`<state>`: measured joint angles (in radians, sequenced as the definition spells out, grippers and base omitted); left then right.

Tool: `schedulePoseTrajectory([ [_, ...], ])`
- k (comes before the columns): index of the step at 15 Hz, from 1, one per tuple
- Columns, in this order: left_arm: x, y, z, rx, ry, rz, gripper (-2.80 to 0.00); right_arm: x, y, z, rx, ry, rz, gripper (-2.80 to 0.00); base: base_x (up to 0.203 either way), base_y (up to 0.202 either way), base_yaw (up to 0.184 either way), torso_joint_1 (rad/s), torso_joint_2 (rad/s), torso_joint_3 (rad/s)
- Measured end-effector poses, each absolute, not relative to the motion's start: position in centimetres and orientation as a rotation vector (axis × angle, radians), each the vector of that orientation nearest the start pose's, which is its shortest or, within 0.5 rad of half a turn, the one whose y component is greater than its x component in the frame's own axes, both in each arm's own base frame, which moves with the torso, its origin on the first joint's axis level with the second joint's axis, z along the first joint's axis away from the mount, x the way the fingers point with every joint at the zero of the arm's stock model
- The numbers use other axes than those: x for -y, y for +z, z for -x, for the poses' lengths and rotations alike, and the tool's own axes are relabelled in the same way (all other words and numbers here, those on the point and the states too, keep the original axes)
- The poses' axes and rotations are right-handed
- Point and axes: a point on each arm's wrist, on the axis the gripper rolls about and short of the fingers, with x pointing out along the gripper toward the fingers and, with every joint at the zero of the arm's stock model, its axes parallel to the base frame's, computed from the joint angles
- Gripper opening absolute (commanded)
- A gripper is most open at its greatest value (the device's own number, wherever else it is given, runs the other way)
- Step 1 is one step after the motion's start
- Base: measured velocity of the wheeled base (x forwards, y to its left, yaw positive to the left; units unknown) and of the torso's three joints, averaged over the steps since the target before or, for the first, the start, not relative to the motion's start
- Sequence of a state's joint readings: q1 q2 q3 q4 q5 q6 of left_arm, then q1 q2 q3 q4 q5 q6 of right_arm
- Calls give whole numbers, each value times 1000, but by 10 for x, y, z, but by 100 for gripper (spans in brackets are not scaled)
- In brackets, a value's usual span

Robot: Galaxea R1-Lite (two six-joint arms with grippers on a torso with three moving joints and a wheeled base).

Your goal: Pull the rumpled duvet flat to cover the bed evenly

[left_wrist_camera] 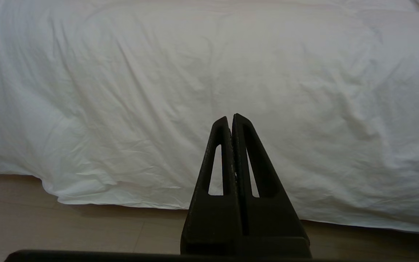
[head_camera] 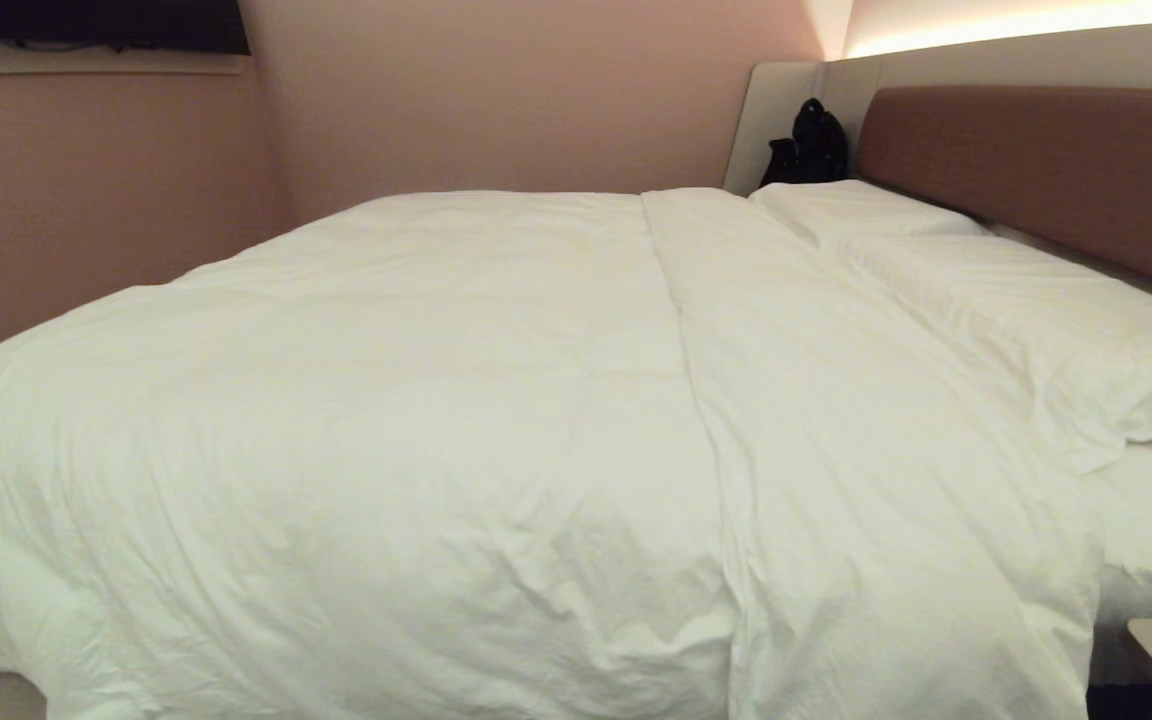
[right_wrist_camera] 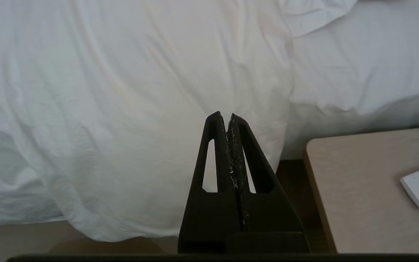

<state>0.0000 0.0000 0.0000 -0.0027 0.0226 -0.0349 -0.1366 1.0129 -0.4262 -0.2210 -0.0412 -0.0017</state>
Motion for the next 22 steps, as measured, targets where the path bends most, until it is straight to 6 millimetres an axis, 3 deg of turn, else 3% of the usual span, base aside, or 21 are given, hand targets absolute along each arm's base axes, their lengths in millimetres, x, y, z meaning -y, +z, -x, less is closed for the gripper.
schedulePoseTrajectory([
  [15,-1,76,23,3,23,35,-280,12,216,-112,-213,4,-31,-280,0,0,0,0,0,0],
  [22,-1,76,23,3,23,34,-280,8,228,-97,-126,85,-21,-280,0,0,0,0,0,0],
])
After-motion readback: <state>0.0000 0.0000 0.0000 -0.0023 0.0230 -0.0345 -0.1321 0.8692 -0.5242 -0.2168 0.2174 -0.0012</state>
